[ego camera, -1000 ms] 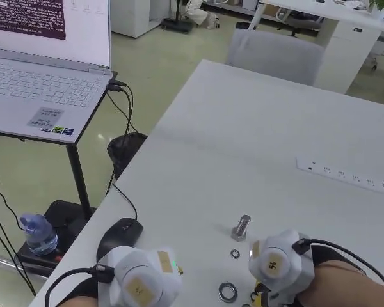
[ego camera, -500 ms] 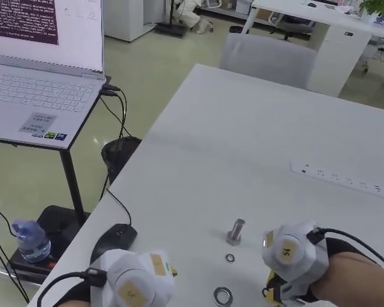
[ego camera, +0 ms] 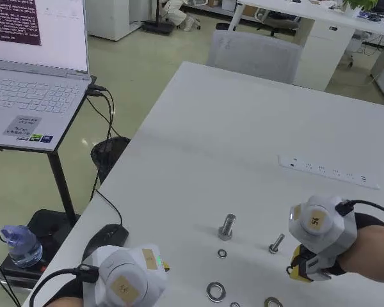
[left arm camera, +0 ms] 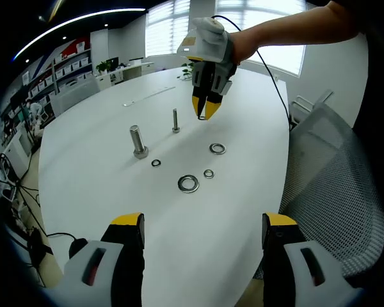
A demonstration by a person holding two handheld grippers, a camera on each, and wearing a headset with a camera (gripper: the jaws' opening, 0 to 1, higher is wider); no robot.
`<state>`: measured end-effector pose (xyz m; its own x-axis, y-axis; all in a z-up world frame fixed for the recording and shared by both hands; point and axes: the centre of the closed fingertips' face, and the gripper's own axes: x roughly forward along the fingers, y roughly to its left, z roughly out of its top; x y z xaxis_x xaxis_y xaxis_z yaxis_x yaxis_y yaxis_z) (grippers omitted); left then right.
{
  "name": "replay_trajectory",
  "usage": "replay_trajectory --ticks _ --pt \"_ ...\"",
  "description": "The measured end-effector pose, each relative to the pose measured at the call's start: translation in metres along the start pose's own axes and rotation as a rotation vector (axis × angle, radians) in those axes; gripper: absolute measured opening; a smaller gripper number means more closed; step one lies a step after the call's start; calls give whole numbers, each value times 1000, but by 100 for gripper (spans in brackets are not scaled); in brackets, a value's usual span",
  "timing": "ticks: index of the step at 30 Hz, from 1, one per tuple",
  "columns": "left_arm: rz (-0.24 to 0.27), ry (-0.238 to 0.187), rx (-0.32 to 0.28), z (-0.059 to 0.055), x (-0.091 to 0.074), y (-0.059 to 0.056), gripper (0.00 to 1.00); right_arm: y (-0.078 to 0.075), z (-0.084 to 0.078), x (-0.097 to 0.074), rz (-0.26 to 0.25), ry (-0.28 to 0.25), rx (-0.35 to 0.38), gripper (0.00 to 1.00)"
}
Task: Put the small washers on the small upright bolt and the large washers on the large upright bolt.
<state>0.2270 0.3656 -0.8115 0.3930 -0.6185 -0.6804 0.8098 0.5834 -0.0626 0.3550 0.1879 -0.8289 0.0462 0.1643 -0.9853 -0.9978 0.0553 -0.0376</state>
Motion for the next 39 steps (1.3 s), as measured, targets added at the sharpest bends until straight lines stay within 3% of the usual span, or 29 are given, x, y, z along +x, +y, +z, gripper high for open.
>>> replay_trajectory --ticks 10,19,39 --pt "8 2 2 -1 2 4 77 -33 10 -21 -40 -32 37 13" --pt "14 -3 -2 -1 4 7 81 -51 25 -19 -58 -57 54 13" --pt "29 20 -2 -11 6 13 90 -56 31 -5 -36 -43 54 13"
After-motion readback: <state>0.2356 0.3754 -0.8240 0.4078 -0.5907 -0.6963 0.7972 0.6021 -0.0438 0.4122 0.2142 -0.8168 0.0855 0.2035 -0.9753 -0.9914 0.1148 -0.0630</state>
